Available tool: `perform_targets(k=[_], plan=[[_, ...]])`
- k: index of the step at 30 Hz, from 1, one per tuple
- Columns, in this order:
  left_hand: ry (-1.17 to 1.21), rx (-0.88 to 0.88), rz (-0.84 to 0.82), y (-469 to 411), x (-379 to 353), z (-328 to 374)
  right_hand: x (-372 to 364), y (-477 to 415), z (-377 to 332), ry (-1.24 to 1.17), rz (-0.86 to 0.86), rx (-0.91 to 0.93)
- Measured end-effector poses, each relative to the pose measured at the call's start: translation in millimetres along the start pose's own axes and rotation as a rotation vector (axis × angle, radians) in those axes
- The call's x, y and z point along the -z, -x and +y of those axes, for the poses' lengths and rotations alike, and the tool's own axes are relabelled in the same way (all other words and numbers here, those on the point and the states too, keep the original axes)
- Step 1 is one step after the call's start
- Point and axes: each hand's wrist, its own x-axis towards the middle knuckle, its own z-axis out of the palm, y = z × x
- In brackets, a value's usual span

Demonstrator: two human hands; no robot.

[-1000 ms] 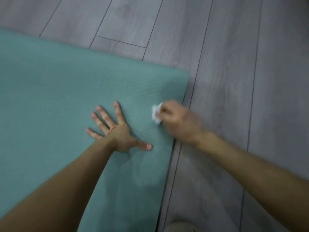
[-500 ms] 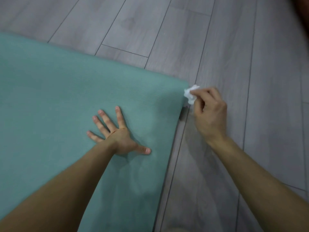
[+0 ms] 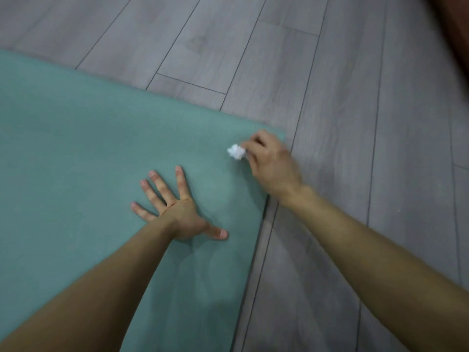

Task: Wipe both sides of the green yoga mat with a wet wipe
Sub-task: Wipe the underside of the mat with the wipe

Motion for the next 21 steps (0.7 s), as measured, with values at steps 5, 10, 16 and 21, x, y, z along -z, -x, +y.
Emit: perform_targets(k=[5, 10, 16, 21], plan=[[-0.007, 0.01, -0.003, 3, 1, 2, -7, -63, 5, -0.092, 0.168, -0.409], [0.011, 0.004, -0.008, 2, 0, 1, -15, -37, -17, -0.093, 0.057, -0.283], [0.007, 0.007, -0.01, 0, 0, 1, -16, 50, -47, -0.165, -0.183, 0.022], [0.002, -0.002, -0.01, -1, -1, 0, 6, -28, 2, -0.084, 0.244, -0.312]])
